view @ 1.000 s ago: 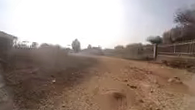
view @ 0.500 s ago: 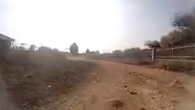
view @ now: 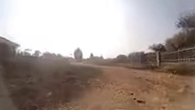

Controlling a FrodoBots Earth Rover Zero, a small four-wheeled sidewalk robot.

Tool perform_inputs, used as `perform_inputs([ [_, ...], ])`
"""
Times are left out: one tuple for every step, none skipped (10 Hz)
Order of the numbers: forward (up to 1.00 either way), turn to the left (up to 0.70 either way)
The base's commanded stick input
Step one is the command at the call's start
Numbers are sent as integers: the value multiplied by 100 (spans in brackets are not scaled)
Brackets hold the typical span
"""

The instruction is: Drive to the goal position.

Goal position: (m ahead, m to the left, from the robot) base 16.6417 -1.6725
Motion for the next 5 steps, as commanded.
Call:
perform_inputs([
  [45,0],
  [45,0],
  [45,0],
  [33,0],
  [15,0],
])
